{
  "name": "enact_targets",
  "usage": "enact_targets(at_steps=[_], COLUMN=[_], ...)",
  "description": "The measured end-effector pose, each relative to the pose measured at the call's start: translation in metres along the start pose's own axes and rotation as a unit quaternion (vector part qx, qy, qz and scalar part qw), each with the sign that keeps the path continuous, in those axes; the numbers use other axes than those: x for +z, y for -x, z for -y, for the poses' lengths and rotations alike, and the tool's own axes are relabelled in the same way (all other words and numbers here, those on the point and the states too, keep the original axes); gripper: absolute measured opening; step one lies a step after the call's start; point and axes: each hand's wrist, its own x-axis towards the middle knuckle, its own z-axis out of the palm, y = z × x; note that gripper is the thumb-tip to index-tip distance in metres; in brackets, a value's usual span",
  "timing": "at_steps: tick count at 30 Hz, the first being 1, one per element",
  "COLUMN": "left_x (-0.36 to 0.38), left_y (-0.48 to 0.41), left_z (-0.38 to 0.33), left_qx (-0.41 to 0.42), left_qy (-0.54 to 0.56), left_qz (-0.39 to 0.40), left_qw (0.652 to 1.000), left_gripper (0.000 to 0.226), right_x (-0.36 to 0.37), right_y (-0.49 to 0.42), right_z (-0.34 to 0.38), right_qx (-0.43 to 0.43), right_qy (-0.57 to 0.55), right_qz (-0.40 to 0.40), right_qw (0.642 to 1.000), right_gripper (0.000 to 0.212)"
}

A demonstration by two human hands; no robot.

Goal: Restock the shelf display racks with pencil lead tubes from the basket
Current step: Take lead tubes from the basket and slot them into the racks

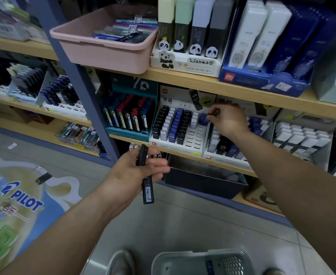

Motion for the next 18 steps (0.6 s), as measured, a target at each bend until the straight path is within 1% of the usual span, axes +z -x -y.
enact_targets(at_steps=[2,7,11,15,18], left_x=[-0.003,-0.007,-0.008,-0.006,-0.006], left_y=[0.001,0.001,0.002,0.003,0.004], left_z=[-0.001,-0.004,-0.005,-0.005,-0.005], left_qx=[0.001,0.008,0.011,0.012,0.012], left_qy=[0.005,0.010,0.012,0.010,0.008], left_qz=[-0.001,0.004,0.001,0.003,0.004], left_qw=[1.000,1.000,1.000,1.000,1.000], left_gripper=[0.031,0.032,0.031,0.030,0.030], right_x=[0.004,0.006,0.005,0.004,0.007], right_y=[-0.006,-0.014,-0.013,-0.013,-0.018], right_z=[-0.001,0.003,0.004,0.004,0.007], right_qx=[0.006,0.015,-0.001,-0.015,-0.021], right_qy=[0.029,0.055,0.069,0.103,0.135], right_qz=[0.007,0.035,0.050,0.049,0.040], right_qw=[1.000,0.998,0.996,0.993,0.990], right_gripper=[0.006,0.007,0.006,0.007,0.012])
